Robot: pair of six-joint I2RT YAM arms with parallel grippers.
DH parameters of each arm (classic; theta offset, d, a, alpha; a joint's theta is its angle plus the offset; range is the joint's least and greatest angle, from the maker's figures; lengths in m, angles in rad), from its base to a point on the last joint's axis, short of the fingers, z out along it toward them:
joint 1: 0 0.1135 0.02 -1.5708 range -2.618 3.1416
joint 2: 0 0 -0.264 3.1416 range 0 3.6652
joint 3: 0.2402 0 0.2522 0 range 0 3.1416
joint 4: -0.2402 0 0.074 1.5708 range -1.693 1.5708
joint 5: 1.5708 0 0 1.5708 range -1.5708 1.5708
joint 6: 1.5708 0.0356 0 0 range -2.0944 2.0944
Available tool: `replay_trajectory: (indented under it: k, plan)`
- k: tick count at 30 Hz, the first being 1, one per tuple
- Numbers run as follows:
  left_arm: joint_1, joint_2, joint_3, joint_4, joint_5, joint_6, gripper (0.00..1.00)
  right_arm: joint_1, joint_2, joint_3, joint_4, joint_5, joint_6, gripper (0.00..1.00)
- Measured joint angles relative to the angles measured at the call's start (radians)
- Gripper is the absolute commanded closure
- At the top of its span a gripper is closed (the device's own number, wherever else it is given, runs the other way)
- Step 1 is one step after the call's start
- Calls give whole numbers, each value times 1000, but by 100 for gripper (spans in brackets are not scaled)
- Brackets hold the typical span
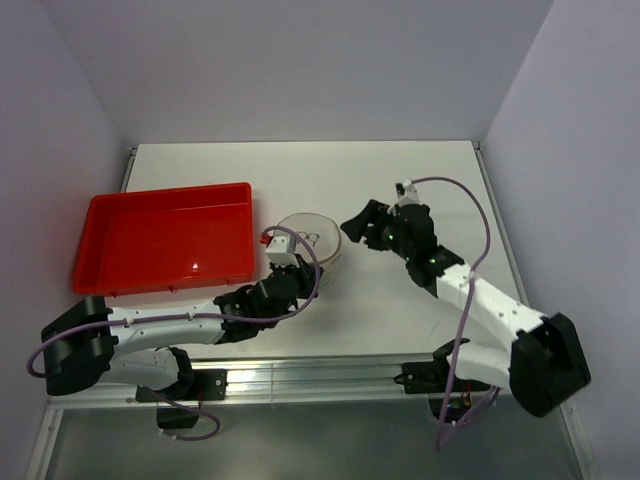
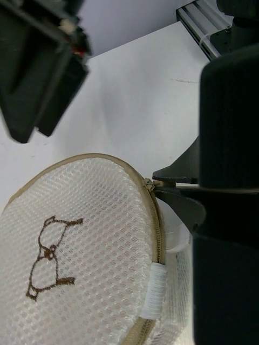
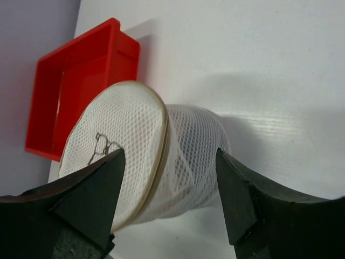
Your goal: Place the bra in the laundry bag and zip it closed
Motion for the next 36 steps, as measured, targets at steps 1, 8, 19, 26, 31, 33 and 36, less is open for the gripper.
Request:
replay_trajectory:
  k: [1, 8, 19, 26, 31, 33, 36]
  plan:
    - [0, 10, 7, 7, 5, 5, 100, 6, -48, -39, -1, 11, 10, 25]
    - [0, 64, 43, 49, 43, 11, 100, 93, -193, -182, 13, 8, 80, 47]
    - [0, 83, 45, 51, 72, 7, 100, 99, -102, -161, 45, -26, 91, 95]
    - [0, 77, 45, 44, 73, 7, 100, 64, -50, -101, 45, -26, 82, 100]
    - [0, 40, 39, 16, 66, 6, 100, 23, -3, -48, 32, -20, 57, 100]
    - [0, 24, 32, 11, 58, 6, 100, 15, 11, -29, 27, -30, 53, 100]
    - [2, 7, 24, 0, 40, 5, 100, 16, 26, -11, 23, -47, 43, 100]
